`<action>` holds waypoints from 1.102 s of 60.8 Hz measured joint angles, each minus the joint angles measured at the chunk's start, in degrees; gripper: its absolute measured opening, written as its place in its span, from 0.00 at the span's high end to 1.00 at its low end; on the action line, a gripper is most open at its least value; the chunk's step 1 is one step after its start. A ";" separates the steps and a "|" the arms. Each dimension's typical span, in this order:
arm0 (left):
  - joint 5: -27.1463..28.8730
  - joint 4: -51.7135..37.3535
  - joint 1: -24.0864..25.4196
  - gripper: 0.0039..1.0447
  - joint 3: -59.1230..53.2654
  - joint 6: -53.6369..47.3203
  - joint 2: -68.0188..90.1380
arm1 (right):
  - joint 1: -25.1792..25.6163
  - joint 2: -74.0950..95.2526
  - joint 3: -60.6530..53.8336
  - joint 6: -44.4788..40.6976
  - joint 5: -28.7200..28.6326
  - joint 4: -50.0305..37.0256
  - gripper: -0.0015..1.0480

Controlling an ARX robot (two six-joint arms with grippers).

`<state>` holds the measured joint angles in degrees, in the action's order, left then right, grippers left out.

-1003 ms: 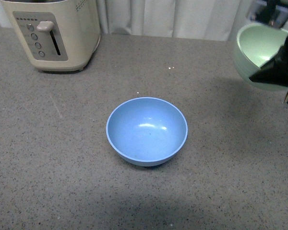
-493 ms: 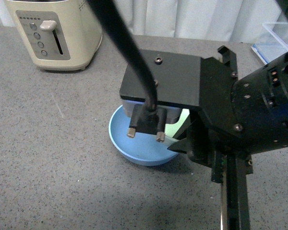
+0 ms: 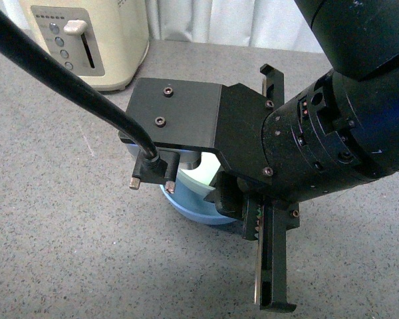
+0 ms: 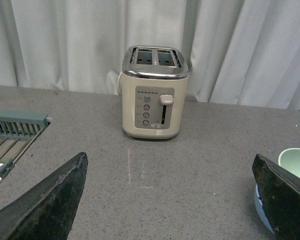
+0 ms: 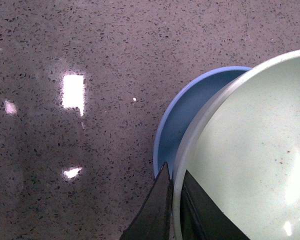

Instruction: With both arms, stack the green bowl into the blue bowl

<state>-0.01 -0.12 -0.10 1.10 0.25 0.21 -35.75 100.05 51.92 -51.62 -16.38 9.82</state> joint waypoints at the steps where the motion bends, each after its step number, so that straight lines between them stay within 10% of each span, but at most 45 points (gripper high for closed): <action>1: 0.00 0.00 0.00 0.06 0.00 0.02 0.00 | 0.00 0.09 0.00 0.07 0.00 -0.22 0.93; 20: 0.00 0.00 0.00 0.06 0.00 0.00 0.00 | 2.16 -2.43 -1.31 4.50 0.35 -3.69 0.46; 36: 0.00 0.00 0.00 0.06 0.00 0.00 0.00 | 10.93 -15.19 -9.14 23.96 1.95 -8.63 0.07; 67: 0.00 0.00 0.00 0.06 0.00 0.02 0.00 | 24.02 -51.52 -34.67 51.74 25.16 -3.43 0.09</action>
<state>-0.01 -0.12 -0.10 1.10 0.27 0.21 -11.73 48.53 17.26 0.12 8.78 6.39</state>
